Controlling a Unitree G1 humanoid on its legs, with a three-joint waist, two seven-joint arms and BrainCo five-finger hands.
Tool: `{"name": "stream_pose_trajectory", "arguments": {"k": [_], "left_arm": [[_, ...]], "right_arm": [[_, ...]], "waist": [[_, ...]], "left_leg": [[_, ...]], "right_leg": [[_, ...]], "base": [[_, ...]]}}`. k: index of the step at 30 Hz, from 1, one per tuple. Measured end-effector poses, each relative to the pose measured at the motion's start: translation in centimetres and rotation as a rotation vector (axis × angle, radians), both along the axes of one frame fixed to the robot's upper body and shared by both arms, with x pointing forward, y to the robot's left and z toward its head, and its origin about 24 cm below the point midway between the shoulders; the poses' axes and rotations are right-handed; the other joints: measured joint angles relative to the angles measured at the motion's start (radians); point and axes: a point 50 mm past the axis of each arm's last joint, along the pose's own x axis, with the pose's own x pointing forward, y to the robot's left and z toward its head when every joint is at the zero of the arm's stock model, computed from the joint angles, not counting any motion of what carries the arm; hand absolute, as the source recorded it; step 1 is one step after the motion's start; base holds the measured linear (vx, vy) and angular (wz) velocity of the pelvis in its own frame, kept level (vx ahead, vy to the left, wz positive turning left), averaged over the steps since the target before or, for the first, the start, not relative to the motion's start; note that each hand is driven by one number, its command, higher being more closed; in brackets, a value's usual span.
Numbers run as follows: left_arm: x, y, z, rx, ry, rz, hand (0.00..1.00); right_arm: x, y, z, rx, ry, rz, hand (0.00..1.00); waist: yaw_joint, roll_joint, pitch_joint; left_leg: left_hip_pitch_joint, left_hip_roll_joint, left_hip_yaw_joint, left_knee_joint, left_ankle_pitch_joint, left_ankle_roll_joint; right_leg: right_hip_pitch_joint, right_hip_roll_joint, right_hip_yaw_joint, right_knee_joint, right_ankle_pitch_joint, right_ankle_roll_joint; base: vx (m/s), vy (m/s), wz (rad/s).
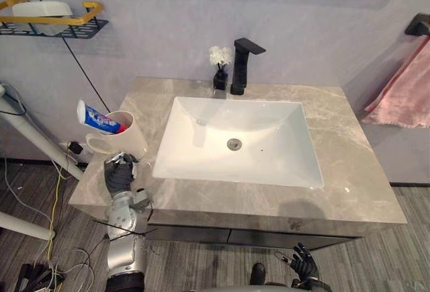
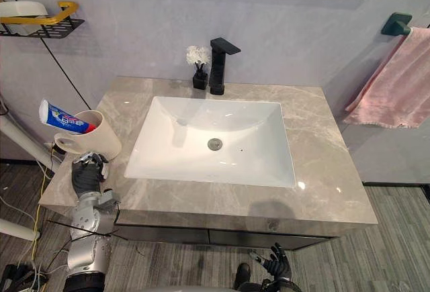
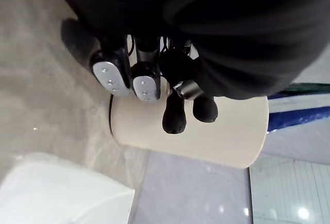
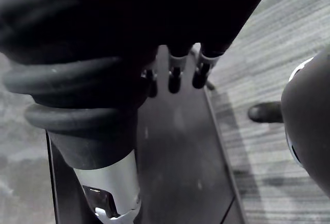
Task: Organize washtable
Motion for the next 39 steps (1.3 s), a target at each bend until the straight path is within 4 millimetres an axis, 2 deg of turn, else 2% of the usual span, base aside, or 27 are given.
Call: {"name": "stream_pose_trajectory", "arguments": {"k": [26,39], "left_arm": [[-0.2,1.3,0.3,0.130,0.044,-0.052,1.00],[0.4,1.8,0.2,0.141,0.061,-0.045,1.00]], "right_arm": [[0.0,0.0,0.0,-0.010,0.003,0.016,0.00],[-0.2,-0.8,0.0,-0.031,0.014,0.020,0.00]], "waist": [[-0.003,0.007,0.021],[-0.004,0.025,0.031]], "left_leg": [[0.025,0.000,-0.010,-0.010,0.000,0.000],[0.018,0.000,-0.006,-0.009,0.000,0.000]], "right_leg": [[0.017,0.000,-0.020,0.000,-0.002,0.002],[0.009,0.000,-0.015,0.000,-0.002,0.002]], "base": [[-0.01,0.001,0.00],[-0.03,-0.001,-0.01]]}}
